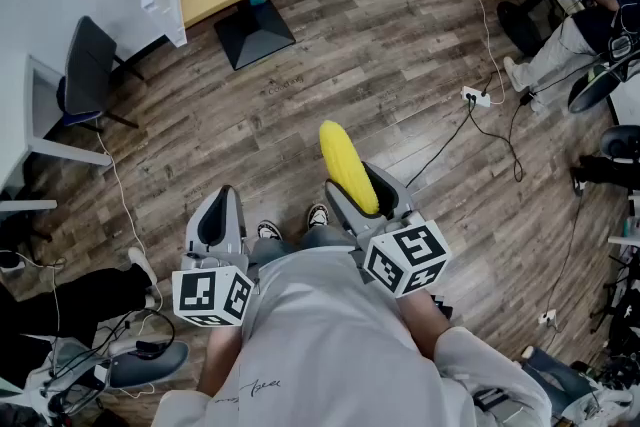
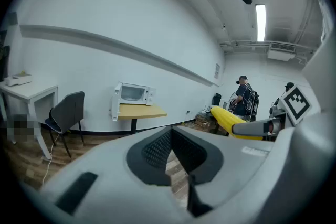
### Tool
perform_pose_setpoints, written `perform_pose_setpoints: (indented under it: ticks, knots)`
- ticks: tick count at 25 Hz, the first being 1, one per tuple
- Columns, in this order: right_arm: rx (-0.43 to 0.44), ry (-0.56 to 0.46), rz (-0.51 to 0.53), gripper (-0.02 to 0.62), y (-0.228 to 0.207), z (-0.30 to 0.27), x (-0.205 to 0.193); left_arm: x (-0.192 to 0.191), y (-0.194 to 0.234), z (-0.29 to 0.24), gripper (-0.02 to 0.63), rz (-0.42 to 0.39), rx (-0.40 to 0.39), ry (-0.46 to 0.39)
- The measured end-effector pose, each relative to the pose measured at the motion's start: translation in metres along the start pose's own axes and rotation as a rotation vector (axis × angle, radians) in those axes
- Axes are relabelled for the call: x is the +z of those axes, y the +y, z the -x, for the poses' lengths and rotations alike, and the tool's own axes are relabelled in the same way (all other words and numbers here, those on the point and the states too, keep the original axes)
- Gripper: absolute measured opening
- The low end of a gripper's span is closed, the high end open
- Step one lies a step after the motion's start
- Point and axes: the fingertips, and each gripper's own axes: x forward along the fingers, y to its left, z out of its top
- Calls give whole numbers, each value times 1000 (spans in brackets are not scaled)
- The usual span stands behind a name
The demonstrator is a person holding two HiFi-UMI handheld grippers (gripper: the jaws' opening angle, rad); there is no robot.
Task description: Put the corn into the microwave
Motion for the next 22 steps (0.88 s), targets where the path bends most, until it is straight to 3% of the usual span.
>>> perform_pose_setpoints:
  ticks: [10,22]
  knots:
    - [19,-39,43,261,12,0,8,1,-15,2,-11,-23,-36,0]
    - [55,-45,-10,261,-17,-1,16,6,-13,-16,-11,-1,-9,-3]
